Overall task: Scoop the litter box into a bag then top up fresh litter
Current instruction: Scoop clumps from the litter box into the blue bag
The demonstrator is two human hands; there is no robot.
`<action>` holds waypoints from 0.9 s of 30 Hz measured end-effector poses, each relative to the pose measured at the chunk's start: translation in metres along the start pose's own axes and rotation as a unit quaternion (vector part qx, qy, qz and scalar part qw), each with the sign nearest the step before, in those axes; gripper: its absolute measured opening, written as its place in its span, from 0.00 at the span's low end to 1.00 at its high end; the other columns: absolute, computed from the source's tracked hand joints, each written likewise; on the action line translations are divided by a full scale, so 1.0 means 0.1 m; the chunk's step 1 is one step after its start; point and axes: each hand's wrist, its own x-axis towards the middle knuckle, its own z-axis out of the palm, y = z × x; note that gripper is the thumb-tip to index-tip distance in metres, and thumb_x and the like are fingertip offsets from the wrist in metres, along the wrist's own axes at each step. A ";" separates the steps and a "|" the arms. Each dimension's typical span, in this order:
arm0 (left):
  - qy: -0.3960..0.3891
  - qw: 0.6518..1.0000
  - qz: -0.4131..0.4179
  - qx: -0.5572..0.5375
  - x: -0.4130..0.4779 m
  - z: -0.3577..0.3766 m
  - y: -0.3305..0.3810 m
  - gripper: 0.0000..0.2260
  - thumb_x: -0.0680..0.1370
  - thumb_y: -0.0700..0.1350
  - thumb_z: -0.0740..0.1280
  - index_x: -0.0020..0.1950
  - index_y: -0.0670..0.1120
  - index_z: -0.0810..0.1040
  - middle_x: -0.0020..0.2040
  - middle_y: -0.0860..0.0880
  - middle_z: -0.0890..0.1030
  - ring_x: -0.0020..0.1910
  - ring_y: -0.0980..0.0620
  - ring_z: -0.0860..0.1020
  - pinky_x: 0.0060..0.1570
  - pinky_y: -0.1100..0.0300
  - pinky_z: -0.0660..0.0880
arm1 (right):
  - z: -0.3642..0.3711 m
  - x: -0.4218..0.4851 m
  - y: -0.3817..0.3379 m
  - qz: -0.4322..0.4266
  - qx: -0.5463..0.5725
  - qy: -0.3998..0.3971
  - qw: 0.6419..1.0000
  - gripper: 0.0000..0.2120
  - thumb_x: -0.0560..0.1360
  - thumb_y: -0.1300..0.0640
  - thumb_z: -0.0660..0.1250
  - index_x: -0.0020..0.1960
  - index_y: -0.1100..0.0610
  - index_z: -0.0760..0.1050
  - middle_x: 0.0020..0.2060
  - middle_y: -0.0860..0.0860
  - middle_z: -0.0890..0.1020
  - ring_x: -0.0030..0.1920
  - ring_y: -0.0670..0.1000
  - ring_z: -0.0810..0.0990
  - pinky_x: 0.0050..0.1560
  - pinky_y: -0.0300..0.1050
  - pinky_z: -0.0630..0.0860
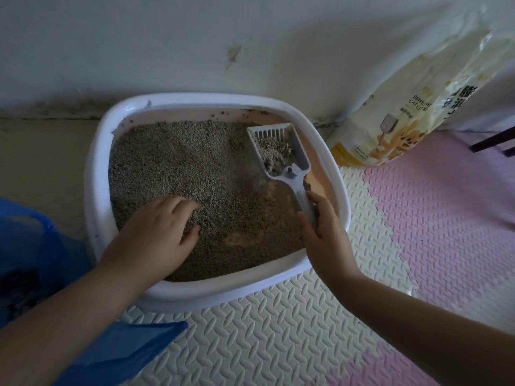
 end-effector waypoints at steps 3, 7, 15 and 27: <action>0.000 1.000 -0.001 -0.005 0.00 0.00 0.00 0.15 0.74 0.44 0.69 0.59 0.42 0.77 0.54 0.46 0.80 0.53 0.46 0.78 0.51 0.51 0.76 | 0.02 -0.04 0.00 0.006 -0.010 -0.005 1.000 0.17 0.79 0.52 0.61 0.67 0.46 0.66 0.55 0.41 0.76 0.54 0.40 0.75 0.51 0.34 0.71; -0.001 1.000 0.000 -0.011 0.00 -0.01 0.01 0.15 0.74 0.45 0.68 0.60 0.42 0.77 0.54 0.47 0.80 0.53 0.47 0.78 0.51 0.51 0.76 | 0.00 -0.03 -0.01 0.029 -0.012 -0.006 0.999 0.16 0.79 0.51 0.61 0.66 0.45 0.67 0.54 0.41 0.76 0.51 0.38 0.75 0.45 0.31 0.70; 0.014 1.000 0.001 -0.016 -0.01 -0.02 0.01 0.14 0.77 0.47 0.63 0.59 0.43 0.77 0.54 0.47 0.80 0.53 0.46 0.78 0.51 0.51 0.76 | -0.11 -0.09 0.03 0.109 -0.115 -0.081 0.984 0.17 0.79 0.50 0.60 0.67 0.45 0.67 0.41 0.43 0.78 0.30 0.43 0.75 0.25 0.33 0.66; -0.008 0.999 -0.009 -0.033 0.00 -0.03 0.01 0.20 0.76 0.53 0.54 0.61 0.45 0.75 0.55 0.49 0.79 0.54 0.49 0.77 0.53 0.52 0.75 | 0.53 0.81 -0.10 0.083 -0.189 -0.141 0.968 0.10 0.79 0.56 0.58 0.54 0.54 0.77 0.37 0.50 0.80 0.33 0.49 0.78 0.27 0.39 0.70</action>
